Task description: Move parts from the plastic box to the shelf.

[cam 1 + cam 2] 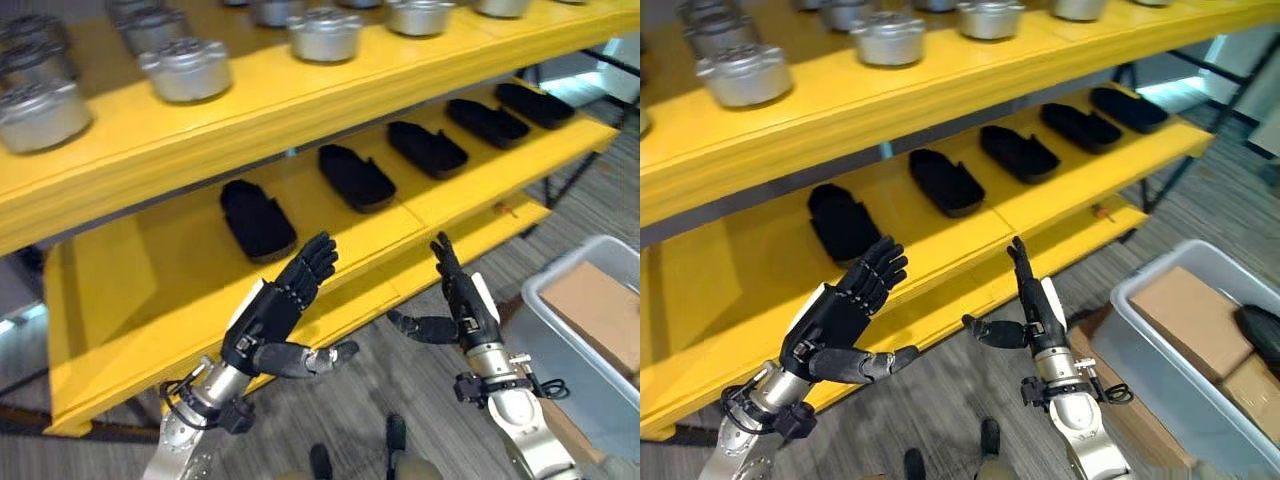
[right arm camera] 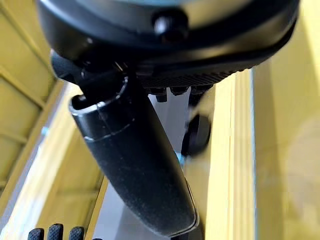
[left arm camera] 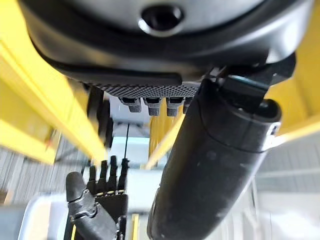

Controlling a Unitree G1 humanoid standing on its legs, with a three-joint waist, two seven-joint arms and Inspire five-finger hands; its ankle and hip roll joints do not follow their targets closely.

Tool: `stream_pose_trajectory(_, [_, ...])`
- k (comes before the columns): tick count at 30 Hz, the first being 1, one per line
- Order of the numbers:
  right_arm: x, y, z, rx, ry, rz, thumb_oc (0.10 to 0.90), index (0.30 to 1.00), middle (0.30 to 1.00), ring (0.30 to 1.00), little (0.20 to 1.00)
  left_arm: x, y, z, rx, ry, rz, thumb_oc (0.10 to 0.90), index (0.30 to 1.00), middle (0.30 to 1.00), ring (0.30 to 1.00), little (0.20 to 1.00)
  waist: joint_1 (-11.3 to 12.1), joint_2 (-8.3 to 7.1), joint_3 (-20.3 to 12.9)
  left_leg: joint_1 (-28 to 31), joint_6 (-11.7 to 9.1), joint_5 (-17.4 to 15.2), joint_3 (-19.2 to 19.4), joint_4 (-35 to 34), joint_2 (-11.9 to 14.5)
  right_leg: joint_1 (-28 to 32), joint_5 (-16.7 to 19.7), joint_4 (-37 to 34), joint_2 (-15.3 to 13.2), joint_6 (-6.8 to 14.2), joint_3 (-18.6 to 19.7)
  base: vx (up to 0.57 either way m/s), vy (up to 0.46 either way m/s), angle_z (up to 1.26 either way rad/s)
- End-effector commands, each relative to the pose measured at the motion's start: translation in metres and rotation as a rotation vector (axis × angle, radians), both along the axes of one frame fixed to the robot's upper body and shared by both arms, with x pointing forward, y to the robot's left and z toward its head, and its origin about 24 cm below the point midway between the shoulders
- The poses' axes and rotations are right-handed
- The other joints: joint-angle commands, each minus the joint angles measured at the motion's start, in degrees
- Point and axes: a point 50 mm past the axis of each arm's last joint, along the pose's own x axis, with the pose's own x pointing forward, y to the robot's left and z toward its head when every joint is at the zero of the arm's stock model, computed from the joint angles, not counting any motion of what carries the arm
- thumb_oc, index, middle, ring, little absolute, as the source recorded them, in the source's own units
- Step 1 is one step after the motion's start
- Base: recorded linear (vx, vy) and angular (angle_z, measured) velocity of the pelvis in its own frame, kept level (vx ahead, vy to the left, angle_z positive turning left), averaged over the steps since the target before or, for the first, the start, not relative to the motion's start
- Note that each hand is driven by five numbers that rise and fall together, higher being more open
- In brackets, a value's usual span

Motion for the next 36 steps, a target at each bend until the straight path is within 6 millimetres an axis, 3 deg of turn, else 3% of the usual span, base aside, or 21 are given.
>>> stream_pose_trajectory(1, [0.019, 0.0, 0.053, -0.012, -0.301, -0.006, 0.9, 1.0, 1.0, 1.0, 1.0, 0.011, -0.007, 0.037, -0.079, -0.246, -0.015, 0.9, 1.0, 1.0, 1.0, 1.0, -0.6, -0.29, -2.3, 0.5, -1.7, -5.0, -7.9, 1.3, -1.6, 8.4, -5.5, -2.7, 0.6, 1.1, 2.1, -0.01, -0.052, -0.72])
stream_pose_trajectory(4, [0.018, 0.0, 0.052, -0.009, -0.321, -0.046, 0.9, 1.0, 1.0, 1.0, 1.0, 0.013, -0.006, 0.037, -0.077, -0.255, -0.03, 0.9, 1.0, 1.0, 1.0, 1.0, -1.4, -0.26, -2.1, 0.3, -1.1, -5.3, -7.0, 2.3, -0.7, 7.7, -5.3, -1.2, -1.9, 2.2, 3.7, -0.01, -0.107, -0.27])
stream_pose_trajectory(5, [0.017, 0.001, 0.053, -0.014, -0.337, -0.08, 0.9, 1.0, 1.0, 1.0, 1.0, 0.014, -0.004, 0.037, -0.07, -0.268, -0.031, 0.9, 1.0, 1.0, 1.0, 1.0, -1.7, -0.33, -1.6, 0.2, -0.9, -5.6, -5.1, 3.6, 0.3, 7.0, -4.6, 0.2, -4.7, 3.7, 3.3, 0.0, -0.147, -0.26])
stream_pose_trajectory(7, [0.018, 0.002, 0.053, -0.012, -0.34, -0.094, 0.9, 1.0, 1.0, 1.0, 1.0, 0.013, -0.003, 0.038, -0.068, -0.274, -0.027, 0.9, 1.0, 1.0, 1.0, 1.0, -1.7, -0.43, -1.2, 0.3, -0.8, -6.0, -3.4, 4.7, 1.2, 6.8, -3.9, 1.2, -6.9, 4.6, 2.3, 0.06, -0.159, -0.32])
stream_pose_trajectory(10, [0.02, 0.0, 0.056, -0.031, -0.348, -0.115, 0.9, 1.0, 1.0, 1.0, 1.0, 0.014, -0.003, 0.04, -0.064, -0.279, -0.018, 0.9, 1.0, 1.0, 1.0, 1.0, -1.6, -0.79, -0.8, 1.3, -1.7, -7.4, -1.1, 6.2, 3.0, 8.8, -4.1, -0.2, -7.9, 5.3, 0.0, 0.13, -0.201, -0.47])
stream_pose_trajectory(17, [0.027, -0.007, 0.059, -0.09, -0.342, -0.177, 0.9, 1.0, 1.0, 1.0, 1.0, 0.013, -0.007, 0.044, -0.096, -0.261, -0.029, 0.9, 1.0, 1.0, 1.0, 1.0, -2.1, -0.81, -1.8, 2.5, -5.1, -7.3, 1.2, 6.8, 6.6, 11.6, -3.0, -7.0, -5.5, 3.4, -1.2, 0.21, -0.278, -0.53])
stream_pose_trajectory(23, [0.028, -0.016, 0.056, -0.145, -0.334, -0.232, 0.9, 1.0, 1.0, 1.0, 1.0, 0.015, -0.009, 0.041, -0.136, -0.239, -0.016, 0.9, 1.0, 1.0, 1.0, 1.0, -4.1, -0.53, -2.8, 2.3, -6.9, -6.8, 3.9, 8.9, 9.7, 11.1, -3.4, -7.2, -4.3, 1.6, -1.6, 0.2, -0.222, -0.37])
stream_pose_trajectory(33, [0.026, -0.025, 0.047, -0.157, -0.272, -0.192, 0.9, 1.0, 1.0, 1.0, 1.0, 0.02, -0.018, 0.047, -0.15, -0.269, 0.012, 0.9, 1.0, 1.0, 1.0, 1.0, -7.5, 0.51, -2.5, -0.5, -10.7, 1.0, 5.6, 18.4, 15.5, 9.2, -6.8, -5.2, 0.2, -3.0, -0.2, 0.17, -0.195, -0.41])
stream_pose_trajectory(36, [0.022, -0.03, 0.041, -0.029, -0.201, -0.133, 0.9, 1.0, 1.0, 1.0, 1.0, 0.021, -0.016, 0.048, -0.136, -0.278, 0.04, 0.9, 1.0, 1.0, 1.0, 1.0, -8.3, 0.17, -2.7, -1.2, -11.6, 2.8, 4.1, 22.2, 16.4, 9.0, -7.3, -5.5, 2.0, -4.4, 1.5, 0.15, -0.19, -0.29])
